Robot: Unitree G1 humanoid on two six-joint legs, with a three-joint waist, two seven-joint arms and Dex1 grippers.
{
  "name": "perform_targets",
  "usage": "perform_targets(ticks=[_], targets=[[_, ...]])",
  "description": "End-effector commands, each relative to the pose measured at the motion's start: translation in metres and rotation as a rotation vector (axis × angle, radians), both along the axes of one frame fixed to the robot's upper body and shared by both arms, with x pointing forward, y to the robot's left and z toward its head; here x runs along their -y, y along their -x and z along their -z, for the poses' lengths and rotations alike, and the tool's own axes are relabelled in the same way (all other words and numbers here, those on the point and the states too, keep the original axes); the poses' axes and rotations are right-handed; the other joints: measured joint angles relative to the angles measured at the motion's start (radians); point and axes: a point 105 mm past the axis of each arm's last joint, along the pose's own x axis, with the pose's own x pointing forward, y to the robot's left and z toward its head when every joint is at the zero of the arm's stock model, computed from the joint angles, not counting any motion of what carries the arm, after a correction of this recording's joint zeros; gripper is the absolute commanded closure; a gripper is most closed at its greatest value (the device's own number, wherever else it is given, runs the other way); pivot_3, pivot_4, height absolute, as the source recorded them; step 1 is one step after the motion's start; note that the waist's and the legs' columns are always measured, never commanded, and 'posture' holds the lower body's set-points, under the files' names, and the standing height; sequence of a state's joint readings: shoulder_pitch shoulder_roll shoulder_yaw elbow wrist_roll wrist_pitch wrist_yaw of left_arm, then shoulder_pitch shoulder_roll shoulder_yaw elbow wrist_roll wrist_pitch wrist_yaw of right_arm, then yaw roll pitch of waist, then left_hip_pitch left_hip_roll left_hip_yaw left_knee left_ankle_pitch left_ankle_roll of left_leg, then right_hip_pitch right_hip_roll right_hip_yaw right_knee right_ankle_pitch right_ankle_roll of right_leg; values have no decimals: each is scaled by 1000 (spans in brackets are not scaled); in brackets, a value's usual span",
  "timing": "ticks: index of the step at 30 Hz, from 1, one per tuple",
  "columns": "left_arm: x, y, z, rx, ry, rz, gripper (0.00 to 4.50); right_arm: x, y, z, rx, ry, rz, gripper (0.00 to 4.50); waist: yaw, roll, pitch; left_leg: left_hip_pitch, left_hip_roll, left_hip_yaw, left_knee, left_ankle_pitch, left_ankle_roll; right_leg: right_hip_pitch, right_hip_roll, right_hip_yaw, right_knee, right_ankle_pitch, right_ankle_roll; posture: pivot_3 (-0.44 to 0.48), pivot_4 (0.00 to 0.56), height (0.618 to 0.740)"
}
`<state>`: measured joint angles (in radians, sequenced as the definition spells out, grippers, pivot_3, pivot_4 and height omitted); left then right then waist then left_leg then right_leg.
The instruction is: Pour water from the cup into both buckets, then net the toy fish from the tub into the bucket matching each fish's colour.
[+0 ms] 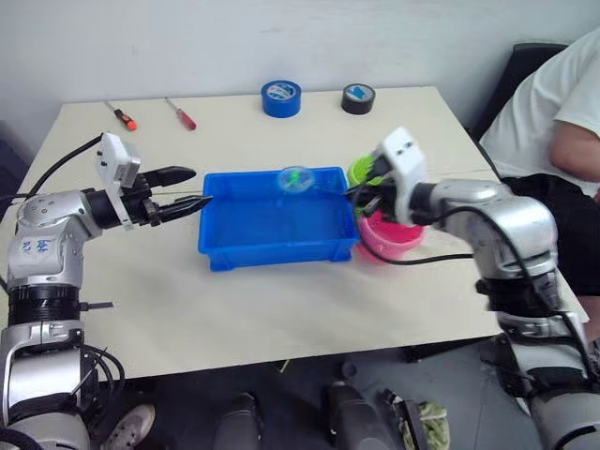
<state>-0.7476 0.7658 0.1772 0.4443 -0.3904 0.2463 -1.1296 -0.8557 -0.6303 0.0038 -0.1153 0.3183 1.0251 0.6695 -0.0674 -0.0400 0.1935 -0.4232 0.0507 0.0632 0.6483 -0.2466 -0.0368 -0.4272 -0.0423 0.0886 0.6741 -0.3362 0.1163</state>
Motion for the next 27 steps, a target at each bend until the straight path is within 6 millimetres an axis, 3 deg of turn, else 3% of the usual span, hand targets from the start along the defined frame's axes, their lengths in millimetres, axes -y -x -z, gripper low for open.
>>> perform_targets(ticks=[1, 5, 9, 15, 27], targets=[[3, -3, -10, 41, -16, 21, 1045, 28, 0, -22, 89, 13, 53, 4500, 4, 0, 0, 0, 0, 0, 0, 0, 0, 0, 0, 0, 0, 0, 0, 0, 150, 734], [7, -9, -11, 46, -16, 39, 1045, 61, -7, -27, 119, 63, 151, 4500, -1, 0, 0, 1, 0, 1, -1, 0, 0, 0, 1, 1, -1, 0, 0, 0, 150, 734], [12, -12, -10, 47, -17, 56, 1045, 72, -10, -16, 170, 247, 172, 4500, -1, 0, 0, 0, 0, 2, 0, 0, 0, 0, 1, 2, -1, 0, 0, 0, 150, 734], [15, -15, -9, 46, -14, 72, 1045, 75, -6, -3, 272, 530, 141, 4500, -6, 0, 0, 0, 0, 2, 0, 0, 0, 0, 1, 2, -2, 0, 0, 0, 150, 734], [23, -19, -6, 42, -5, 98, 1045, 59, 5, 14, 612, 1118, 9, 4500, -7, 0, 0, 0, 0, 2, 0, 0, 0, 0, 1, 2, -1, 0, 1, 0, 150, 734]])
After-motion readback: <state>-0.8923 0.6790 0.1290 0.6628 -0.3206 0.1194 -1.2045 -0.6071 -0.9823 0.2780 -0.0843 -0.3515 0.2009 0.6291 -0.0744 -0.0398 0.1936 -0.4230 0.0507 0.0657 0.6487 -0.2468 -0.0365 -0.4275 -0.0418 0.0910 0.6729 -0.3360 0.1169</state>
